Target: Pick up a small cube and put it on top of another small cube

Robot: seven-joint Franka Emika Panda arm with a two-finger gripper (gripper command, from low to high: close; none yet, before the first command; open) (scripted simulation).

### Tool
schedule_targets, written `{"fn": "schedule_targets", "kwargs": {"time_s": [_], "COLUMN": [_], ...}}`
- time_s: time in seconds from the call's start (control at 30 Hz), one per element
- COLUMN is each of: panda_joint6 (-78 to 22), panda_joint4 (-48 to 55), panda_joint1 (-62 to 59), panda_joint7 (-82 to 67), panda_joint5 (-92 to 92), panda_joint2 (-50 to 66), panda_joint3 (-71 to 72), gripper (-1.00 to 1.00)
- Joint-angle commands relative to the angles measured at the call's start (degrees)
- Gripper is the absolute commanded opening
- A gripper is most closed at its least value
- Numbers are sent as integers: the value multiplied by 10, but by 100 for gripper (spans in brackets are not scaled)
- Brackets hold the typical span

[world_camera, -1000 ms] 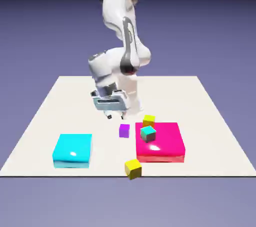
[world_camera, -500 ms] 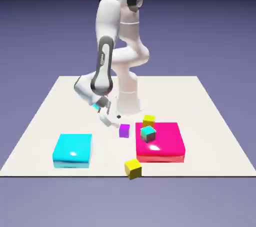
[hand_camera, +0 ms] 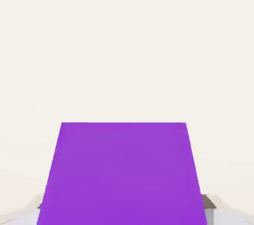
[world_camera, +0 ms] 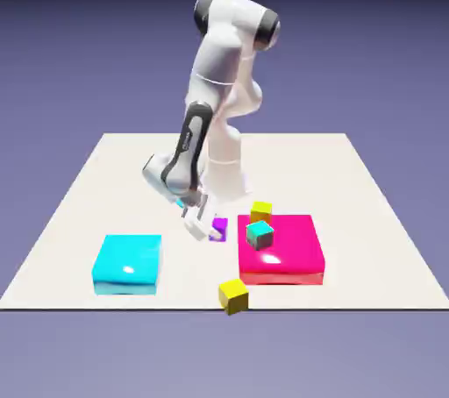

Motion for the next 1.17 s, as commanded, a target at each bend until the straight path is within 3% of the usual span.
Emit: {"fn": "schedule_targets", "kwargs": {"time_s": [0.0, 0.23, 0.77, 1.03, 1.07, 1.13], "panda_joint6": [8, 53, 176, 162, 162, 165], "panda_joint4": [-4, -26, 238, 307, 307, 296], "panda_joint1": [4, 25, -72, -74, -74, -74], "panda_joint7": [15, 92, 400, 353, 353, 363], "panda_joint5": [-27, -161, 169, 277, 277, 259], "panda_joint2": [-20, -131, -35, 80, 80, 60], "panda_joint3": [-17, -110, 223, 266, 266, 260], "gripper": [-100, -100, -100, -100, 100, 100]}}
